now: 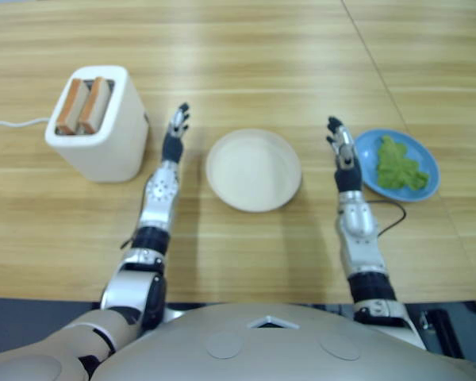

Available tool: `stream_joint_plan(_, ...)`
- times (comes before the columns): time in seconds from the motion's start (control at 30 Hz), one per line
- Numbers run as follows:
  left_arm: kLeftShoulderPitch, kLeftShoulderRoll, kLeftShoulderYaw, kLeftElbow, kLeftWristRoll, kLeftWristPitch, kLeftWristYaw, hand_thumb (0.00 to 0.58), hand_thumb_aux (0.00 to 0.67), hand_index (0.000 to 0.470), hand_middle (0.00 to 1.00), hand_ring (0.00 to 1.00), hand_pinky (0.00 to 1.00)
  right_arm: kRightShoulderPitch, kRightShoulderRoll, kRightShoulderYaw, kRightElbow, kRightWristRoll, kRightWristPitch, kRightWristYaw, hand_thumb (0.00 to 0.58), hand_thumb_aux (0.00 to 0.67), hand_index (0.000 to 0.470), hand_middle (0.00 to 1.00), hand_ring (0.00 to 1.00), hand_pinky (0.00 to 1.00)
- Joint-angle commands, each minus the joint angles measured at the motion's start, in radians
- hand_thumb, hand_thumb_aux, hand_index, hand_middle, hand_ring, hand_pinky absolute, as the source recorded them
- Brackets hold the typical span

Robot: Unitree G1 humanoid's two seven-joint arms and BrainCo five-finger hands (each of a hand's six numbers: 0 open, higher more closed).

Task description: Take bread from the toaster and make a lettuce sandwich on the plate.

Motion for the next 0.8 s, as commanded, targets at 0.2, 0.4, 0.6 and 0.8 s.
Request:
stream_joint_plan(0.2,0.015,0.003,-0.001,-0.009,0.006,0.017,-0.002,0.0,0.0,0.0,0.0,0.0,0.0,0.017,-0.003,-0.002,-0.026,-0.002,0.022,0.004,0.0,0.0,0.0,0.0,0.0,0.0)
stream_joint_plan(0.4,0.049,0.006,-0.017,-0.14,0.004,0.049,-0.025,0.0,0.0,0.0,0.0,0.0,0.0,0.019,-0.003,0.0,-0.028,-0.002,0.026,0.006,0.0,0.0,0.0,0.0,0.0,0.0)
stream_joint_plan(0.6,0.157,0.179,0.067,-0.995,-0.069,0.319,-0.121,0.0,0.0,0.0,0.0,0.0,0.0,0.023,0.0,0.003,-0.023,-0.012,0.027,0.0,0.0,0.0,0.0,0.0,0.0,0.0)
stream_joint_plan(0.8,0.219,0.511,0.409,-1.158,0.002,0.458,-0.172,0.0,0.0,0.0,0.0,0.0,0.0,0.035,0.003,0.009,-0.041,-0.03,0.03,-0.013,0.0,0.0,0.0,0.0,0.0,0.0)
